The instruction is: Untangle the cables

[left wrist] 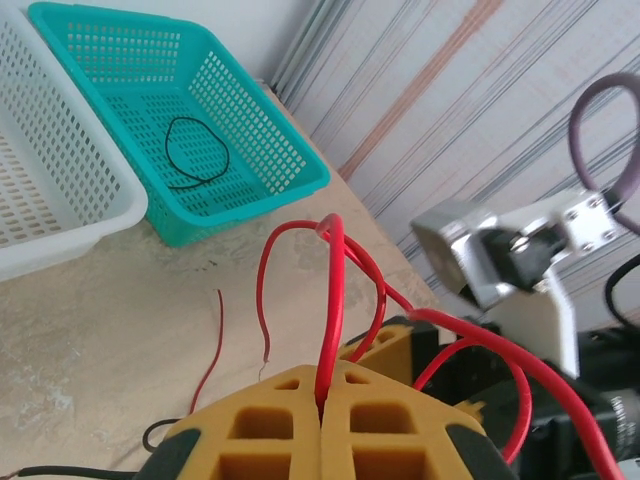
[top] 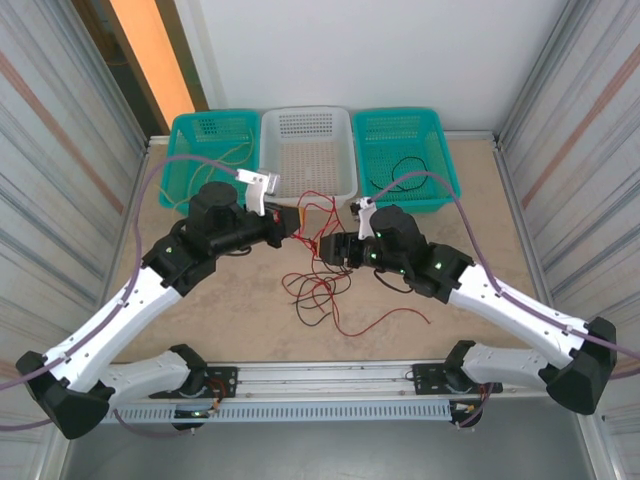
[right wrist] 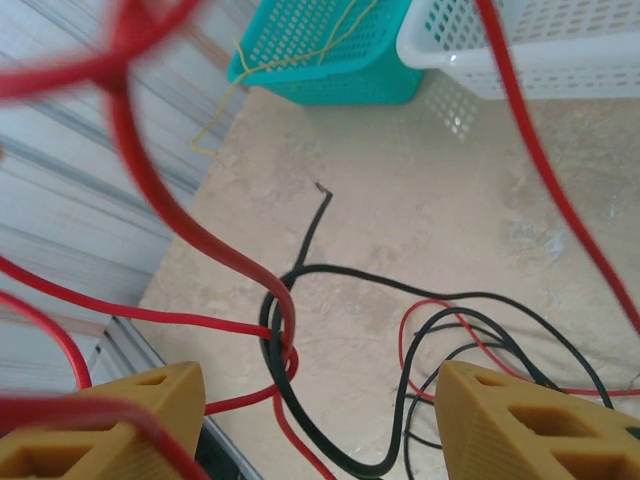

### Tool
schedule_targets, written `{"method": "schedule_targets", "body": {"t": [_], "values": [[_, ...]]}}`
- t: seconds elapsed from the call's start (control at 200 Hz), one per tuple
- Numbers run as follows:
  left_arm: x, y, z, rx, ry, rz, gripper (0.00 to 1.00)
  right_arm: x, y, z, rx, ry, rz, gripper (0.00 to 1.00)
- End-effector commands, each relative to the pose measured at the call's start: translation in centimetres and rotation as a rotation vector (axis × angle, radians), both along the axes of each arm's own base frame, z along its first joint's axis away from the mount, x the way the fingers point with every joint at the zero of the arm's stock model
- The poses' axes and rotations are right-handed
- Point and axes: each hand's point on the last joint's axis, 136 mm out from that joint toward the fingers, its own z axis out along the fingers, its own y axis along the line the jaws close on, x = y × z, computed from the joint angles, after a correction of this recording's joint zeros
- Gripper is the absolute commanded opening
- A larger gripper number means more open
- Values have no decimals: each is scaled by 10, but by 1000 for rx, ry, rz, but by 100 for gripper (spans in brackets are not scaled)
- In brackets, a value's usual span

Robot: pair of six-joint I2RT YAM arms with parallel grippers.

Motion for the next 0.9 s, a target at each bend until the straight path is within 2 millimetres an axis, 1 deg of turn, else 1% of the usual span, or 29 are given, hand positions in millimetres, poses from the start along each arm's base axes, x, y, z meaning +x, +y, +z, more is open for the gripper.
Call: {"method": "schedule_targets", "body": {"t": [0.0,0.105,0.12,0.13,0.17,0.251,0.331,0.426,0.536,0.581,0.596,0.606,0.727,0.787,0.892], "values": [[1,10,30,-45,-26,55,0,-8,4,16,29,-52,40,62],[9,20,23,-19,2,101,0,-15,-12,26,53,-98,26,71],[10,21,20,-12,11,107,0,-15,-14,24,47,-99,22,72],[10,22,20,-10,13,111,0,-17,-18,30,59,-112,18,73],[13,25,17,-4,25,123,0,-18,-27,34,62,-129,4,76],[14,28,14,-6,43,133,0,-19,-40,31,48,-128,-13,78],[14,28,15,-16,49,133,0,-19,-46,25,36,-114,-13,78],[11,26,21,-43,45,116,0,-21,-40,18,34,-93,15,75],[10,22,26,-67,50,98,0,-20,-22,11,25,-77,57,68],[9,22,28,-71,50,95,0,-21,-16,15,31,-90,73,66],[9,22,28,-72,50,94,0,-19,-10,8,13,-76,81,65],[9,22,29,-73,50,94,0,-19,-8,7,9,-75,85,65],[8,22,32,-84,51,86,0,-19,12,2,-12,-77,128,61],[6,20,33,-87,53,75,0,-13,14,-3,-32,-76,111,57],[4,20,38,-97,51,63,0,-1,12,-14,-57,-63,69,48]]}}
